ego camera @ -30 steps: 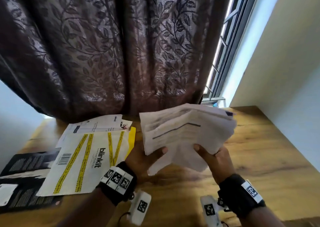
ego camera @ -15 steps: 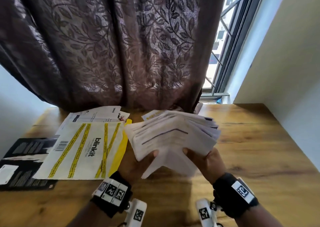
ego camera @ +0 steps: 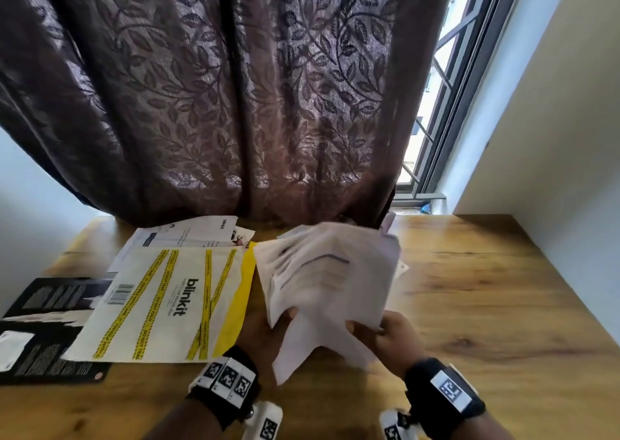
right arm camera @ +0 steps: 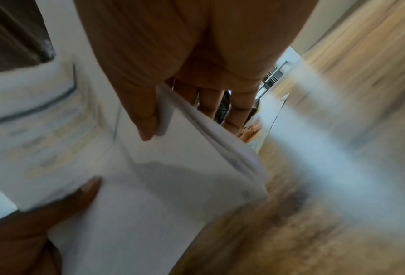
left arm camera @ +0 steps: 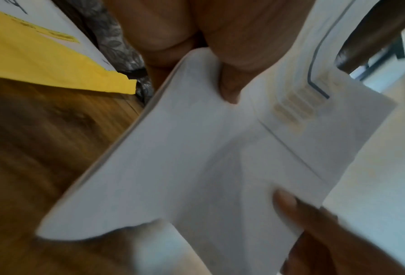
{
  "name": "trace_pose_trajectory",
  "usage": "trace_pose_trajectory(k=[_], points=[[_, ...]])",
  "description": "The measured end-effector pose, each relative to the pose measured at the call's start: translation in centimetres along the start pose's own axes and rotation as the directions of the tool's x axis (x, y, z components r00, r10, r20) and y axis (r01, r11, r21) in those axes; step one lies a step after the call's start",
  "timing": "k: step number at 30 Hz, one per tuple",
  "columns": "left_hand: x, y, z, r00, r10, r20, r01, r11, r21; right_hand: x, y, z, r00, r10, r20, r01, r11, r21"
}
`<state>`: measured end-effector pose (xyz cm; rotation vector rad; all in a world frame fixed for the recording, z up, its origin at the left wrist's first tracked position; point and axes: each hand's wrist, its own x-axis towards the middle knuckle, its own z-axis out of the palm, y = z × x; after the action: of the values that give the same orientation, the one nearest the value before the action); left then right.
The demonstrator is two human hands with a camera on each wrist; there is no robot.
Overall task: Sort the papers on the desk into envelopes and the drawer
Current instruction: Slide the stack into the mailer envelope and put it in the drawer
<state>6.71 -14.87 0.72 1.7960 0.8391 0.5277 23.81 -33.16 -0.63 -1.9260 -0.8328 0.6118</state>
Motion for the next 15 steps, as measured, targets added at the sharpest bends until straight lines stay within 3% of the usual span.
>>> trace_pose_trajectory(k=[4,8,12,15], points=[[2.3,-0.6,-3.3,0.988,-0.137,-0.068,0.114,0.956,-0.271,0.0,-2.2,-0.3,0.998,-0.027,0.058,0.008,0.955,0.297],[2.4,-0.9,-5.4,0.986,-0.139,-0.095,0.084,0.897,-0.434,0.4,-3.7,2.4,0.996,0.059,0.065,-0.085,0.810,0.580],[1.8,-0.5,-5.5,0.982,-0.184,0.042,0.173,0.786,-0.594,1.1,-5.4,6.3,0.977,0.180,0.110,-0.200,0.623,0.757],[1.7,-1.0,-5.1,0.969,-0.193,0.151,0.245,0.720,-0.649,1.6,-6.3,7.7,0.971,0.218,0.099,-0.207,0.555,0.806]])
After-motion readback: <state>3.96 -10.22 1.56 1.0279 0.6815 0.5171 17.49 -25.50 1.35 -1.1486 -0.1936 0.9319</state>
